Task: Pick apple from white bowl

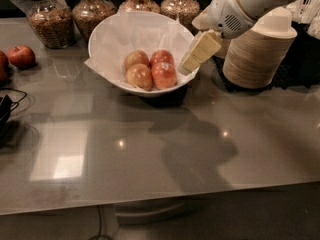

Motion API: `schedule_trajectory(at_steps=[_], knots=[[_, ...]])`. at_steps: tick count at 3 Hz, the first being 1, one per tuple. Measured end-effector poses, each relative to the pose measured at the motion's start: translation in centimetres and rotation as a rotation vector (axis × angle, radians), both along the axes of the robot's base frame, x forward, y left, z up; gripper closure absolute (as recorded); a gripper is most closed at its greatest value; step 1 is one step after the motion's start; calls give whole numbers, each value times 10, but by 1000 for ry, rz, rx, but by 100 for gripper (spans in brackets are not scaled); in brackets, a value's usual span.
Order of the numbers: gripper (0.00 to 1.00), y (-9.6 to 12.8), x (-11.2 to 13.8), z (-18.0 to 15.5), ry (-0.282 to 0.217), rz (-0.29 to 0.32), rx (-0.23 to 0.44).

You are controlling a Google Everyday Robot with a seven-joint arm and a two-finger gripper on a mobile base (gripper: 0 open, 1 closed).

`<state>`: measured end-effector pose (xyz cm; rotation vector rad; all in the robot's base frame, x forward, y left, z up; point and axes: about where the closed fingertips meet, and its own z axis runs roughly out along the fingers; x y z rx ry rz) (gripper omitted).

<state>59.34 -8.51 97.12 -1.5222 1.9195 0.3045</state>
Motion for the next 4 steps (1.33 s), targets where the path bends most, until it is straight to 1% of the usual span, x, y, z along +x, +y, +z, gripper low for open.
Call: schedule_trajectory(at_steps=[1,2,3,4], knots=[[16,8,9,-16,38,5,13],[33,18,16,-26,66,14,24],[32,28,21,-30,79,29,26],[29,36,25,-36,89,41,25]])
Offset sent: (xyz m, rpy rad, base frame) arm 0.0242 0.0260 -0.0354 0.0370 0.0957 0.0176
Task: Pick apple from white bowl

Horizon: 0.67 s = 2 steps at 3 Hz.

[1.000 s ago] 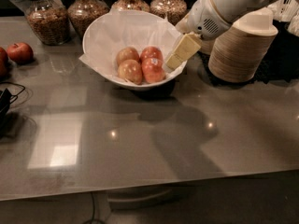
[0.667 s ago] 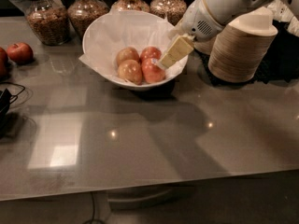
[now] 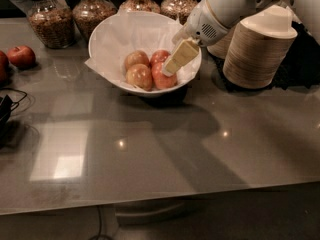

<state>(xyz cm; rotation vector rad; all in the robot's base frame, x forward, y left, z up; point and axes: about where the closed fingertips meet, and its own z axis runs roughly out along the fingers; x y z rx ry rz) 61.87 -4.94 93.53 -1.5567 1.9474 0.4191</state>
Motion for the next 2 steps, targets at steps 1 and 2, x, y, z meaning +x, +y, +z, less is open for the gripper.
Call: schedule_trajectory(at_steps=[1,2], knots=[[30,5,4,-10,21,3,-3],[30,11,8,-18,36,5,-8]])
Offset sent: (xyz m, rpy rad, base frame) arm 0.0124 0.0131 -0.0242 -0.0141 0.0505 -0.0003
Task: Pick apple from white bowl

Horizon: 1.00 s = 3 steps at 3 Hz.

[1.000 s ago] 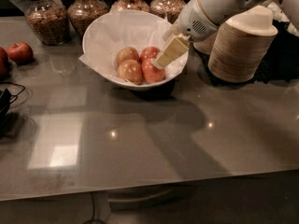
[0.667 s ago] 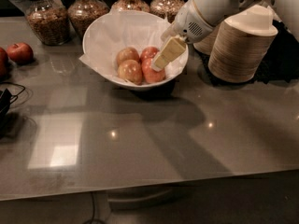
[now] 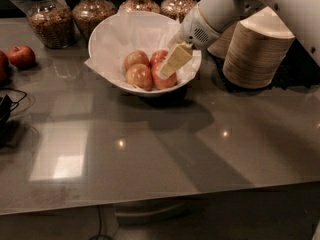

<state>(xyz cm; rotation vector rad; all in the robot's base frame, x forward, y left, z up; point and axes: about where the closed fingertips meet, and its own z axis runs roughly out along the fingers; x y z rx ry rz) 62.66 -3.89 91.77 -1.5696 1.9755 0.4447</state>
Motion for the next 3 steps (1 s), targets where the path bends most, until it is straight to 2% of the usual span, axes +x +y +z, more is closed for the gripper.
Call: schedule_trajectory(at_steps=[3], knots=[[35,3,-1,-30,70,-44,-37]])
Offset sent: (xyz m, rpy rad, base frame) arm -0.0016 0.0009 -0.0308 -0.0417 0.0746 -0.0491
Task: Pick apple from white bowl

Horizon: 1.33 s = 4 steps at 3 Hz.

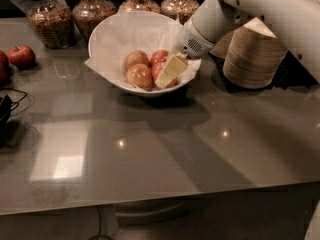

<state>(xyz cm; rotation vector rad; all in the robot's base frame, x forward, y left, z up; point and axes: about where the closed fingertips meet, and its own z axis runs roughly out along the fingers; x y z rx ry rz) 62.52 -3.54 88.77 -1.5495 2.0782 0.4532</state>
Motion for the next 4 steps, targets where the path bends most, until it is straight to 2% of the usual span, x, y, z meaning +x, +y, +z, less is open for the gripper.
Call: schedule_trajectory(at_steps=[4], knots=[[39,-1,1,-24,49,-51,-30]])
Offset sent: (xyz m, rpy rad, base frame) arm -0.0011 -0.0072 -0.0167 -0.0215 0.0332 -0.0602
